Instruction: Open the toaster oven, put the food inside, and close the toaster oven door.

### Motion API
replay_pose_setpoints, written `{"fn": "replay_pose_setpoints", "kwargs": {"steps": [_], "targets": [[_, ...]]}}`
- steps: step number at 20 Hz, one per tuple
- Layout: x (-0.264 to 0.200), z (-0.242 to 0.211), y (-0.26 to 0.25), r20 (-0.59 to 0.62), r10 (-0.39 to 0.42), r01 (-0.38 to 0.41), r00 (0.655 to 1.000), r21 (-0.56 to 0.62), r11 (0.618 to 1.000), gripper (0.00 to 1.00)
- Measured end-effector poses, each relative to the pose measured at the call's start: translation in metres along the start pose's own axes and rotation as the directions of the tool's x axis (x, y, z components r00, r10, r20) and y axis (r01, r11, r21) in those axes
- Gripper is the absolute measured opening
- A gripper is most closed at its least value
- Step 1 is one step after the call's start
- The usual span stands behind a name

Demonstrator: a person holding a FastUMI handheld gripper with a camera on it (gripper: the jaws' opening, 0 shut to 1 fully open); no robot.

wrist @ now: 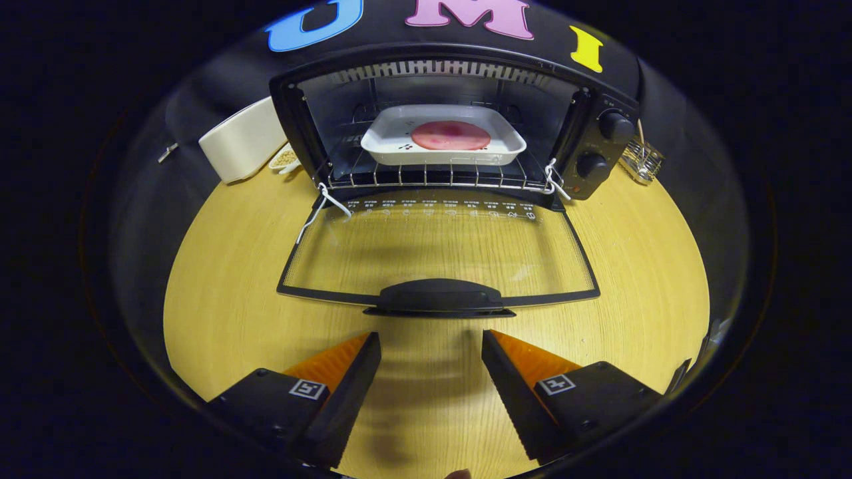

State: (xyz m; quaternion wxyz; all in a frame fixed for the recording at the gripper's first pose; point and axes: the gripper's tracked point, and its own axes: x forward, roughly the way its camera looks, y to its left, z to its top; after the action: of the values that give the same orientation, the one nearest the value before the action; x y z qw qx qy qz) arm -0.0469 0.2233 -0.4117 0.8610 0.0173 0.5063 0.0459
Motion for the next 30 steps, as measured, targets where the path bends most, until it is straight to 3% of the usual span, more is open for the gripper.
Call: {"fn": "replay_pose_setpoints", "kwargs": {"steps": [9, 17, 24, 30], "targets": [[0.011, 0.005, -0.004, 0.014, -0.032, 0.031, 0.999, 0.024, 0.999, 0.99], [-0.039, 0.028, -0.007, 0.133, 0.007, -0.009, 0.991, 0.015, 1.000, 0.99], [-0.070, 0.066, -0.001, 0.236, 0.024, -0.031, 0.972, 0.028, 0.999, 0.99], [-0.083, 0.136, -0.013, 0.336, 0.029, -0.037, 0.941, 0.017, 0.999, 0.99]]}}
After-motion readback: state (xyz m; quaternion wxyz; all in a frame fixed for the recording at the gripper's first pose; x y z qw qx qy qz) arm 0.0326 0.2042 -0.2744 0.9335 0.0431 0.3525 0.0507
